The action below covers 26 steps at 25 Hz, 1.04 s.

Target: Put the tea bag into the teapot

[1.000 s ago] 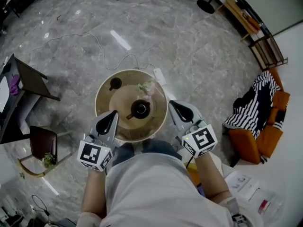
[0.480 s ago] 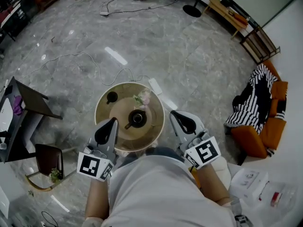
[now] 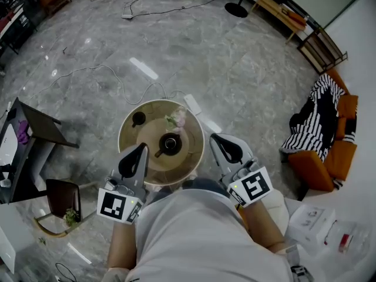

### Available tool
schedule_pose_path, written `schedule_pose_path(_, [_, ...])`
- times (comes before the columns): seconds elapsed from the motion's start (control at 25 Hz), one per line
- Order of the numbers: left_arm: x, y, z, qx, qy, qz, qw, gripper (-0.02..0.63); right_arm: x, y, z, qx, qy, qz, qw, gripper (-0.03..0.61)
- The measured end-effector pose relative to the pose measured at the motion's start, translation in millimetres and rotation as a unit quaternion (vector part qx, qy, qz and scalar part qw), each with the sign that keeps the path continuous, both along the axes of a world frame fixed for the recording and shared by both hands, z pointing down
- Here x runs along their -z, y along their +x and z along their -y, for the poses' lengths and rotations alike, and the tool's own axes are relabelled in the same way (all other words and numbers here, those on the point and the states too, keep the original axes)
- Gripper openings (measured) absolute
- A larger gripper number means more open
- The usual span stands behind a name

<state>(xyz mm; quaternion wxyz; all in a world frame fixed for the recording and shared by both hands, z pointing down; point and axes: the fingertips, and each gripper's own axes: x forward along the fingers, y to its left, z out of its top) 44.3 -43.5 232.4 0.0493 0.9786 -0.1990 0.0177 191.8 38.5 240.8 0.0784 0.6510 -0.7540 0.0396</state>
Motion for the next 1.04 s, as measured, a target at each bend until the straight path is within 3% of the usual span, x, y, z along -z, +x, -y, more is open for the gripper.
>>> schedule_pose_path(1.04, [-23,3,20,0.006,-0.021,0.019,0.9996,0.006,-12,10,21,-0.002,-0.016,0.007,1.000,0.003])
